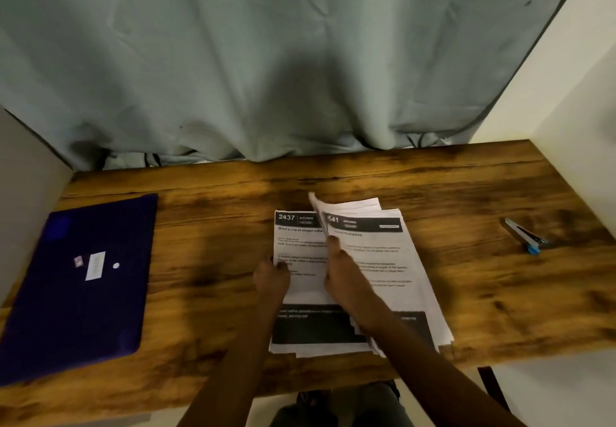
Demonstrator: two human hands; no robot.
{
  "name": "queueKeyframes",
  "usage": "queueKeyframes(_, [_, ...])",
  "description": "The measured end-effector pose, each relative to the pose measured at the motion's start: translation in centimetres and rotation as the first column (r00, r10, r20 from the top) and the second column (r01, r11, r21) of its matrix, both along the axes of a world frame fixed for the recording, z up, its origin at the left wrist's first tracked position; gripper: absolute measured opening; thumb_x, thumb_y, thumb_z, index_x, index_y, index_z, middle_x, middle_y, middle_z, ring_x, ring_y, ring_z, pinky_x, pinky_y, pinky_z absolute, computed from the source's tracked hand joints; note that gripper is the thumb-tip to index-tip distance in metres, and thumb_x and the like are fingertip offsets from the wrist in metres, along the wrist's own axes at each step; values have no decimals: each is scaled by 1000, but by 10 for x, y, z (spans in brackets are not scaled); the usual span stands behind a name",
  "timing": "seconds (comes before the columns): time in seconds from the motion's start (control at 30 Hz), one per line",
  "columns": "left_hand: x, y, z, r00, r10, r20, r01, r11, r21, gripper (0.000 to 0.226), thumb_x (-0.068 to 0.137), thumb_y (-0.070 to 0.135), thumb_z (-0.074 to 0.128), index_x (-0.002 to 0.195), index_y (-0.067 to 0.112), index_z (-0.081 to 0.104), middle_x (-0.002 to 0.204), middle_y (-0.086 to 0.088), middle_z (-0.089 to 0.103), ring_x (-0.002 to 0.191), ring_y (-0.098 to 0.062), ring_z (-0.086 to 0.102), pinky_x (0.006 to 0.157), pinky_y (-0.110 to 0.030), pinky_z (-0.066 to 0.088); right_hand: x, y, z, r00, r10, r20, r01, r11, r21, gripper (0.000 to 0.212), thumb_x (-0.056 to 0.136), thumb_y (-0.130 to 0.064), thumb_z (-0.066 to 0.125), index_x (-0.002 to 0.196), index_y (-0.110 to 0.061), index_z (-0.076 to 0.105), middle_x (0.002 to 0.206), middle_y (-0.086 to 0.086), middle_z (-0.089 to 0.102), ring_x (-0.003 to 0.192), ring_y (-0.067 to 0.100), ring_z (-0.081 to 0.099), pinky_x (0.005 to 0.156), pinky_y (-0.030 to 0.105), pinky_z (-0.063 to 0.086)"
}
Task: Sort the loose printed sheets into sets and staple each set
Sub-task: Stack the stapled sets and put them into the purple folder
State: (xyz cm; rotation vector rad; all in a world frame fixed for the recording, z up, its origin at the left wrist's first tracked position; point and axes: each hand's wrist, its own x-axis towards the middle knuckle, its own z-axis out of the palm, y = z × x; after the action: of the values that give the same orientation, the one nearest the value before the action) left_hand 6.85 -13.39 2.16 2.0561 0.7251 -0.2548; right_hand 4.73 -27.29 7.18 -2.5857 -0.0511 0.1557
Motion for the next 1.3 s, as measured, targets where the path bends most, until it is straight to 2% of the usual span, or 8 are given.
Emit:
queueKeyframes(0.13, [-6, -16, -1, 1000, 4, -8, -2, 989, 148, 37, 100, 29, 42, 128, 7, 45, 132, -16, 52, 116, -31, 53, 96, -37, 43, -5, 11, -22, 979, 151, -137, -139, 986, 90, 55, 91, -13, 56, 139, -14, 29, 129, 9, 53, 114, 20, 58, 93, 29, 50])
queueKeyframes(0.2, [-8, -16, -4, 999, -37, 18, 33, 981, 189, 42, 100, 32, 39, 134, 7, 39, 136, -17, 47, 121, -32, 49, 102, -38, 39, -2, -5, -26, 988, 121, -100, -104, 982, 159, 43, 91, -16, 56, 130, -15, 39, 128, 7, 54, 117, 21, 56, 93, 28, 50])
queueKeyframes(0.33, [-6, -15, -14, 997, -58, 40, 55, 995, 88, 55, 97, 38, 41, 140, 4, 31, 141, -19, 42, 127, -36, 44, 108, -46, 35, 13, -80, -40, 963, -262, 56, 264, 964, -20, 44, 93, -25, 54, 132, -7, 43, 134, 14, 47, 124, 28, 45, 101, 36, 40])
queueKeyframes(0.47, [-3, -21, -19, 998, -59, -6, 59, 994, 95, 59, 98, 35, 42, 144, 3, 24, 146, -20, 35, 133, -34, 37, 110, -45, 31, 24, -145, -52, 797, -583, -157, 554, 810, -192, 51, 95, -34, 47, 133, -2, 37, 137, 26, 38, 126, 41, 36, 102, 52, 34])
queueKeyframes(0.57, [-5, -29, -21, 999, -49, -4, 49, 996, 68, 63, 98, 37, 44, 144, 2, 22, 146, -20, 35, 132, -34, 38, 108, -47, 34, 25, -144, -60, 811, -525, -257, 504, 851, -147, 48, 98, -33, 42, 134, -3, 34, 138, 25, 33, 127, 41, 34, 103, 53, 32])
queueKeyframes(0.83, [-7, -46, -31, 999, -45, 5, 45, 999, -11, 57, 97, 37, 45, 140, 3, 29, 135, -20, 47, 119, -34, 51, 96, -48, 47, 18, -83, -66, 848, -473, -238, 416, 874, -253, 50, 97, -38, 42, 134, -7, 31, 138, 19, 32, 126, 36, 35, 105, 46, 31])
queueKeyframes(1.13, [-1, -54, -35, 996, 77, -49, -84, 980, -180, 47, 90, 24, 60, 127, 5, 39, 123, -14, 55, 107, -29, 60, 82, -42, 56, 23, -84, -63, 770, -527, -359, 549, 835, -49, 73, 85, -40, 64, 136, -4, 27, 139, 18, 36, 129, 36, 36, 107, 47, 32])
queueKeyframes(1.3, [9, -49, -47, 993, 91, -73, -102, 981, -164, 47, 82, 24, 67, 121, 6, 46, 117, -14, 58, 94, -26, 64, 71, -40, 60, 23, -76, -61, 731, -553, -400, 582, 811, -58, 71, 83, -39, 65, 136, -10, 28, 140, 16, 31, 131, 35, 29, 108, 47, 26])
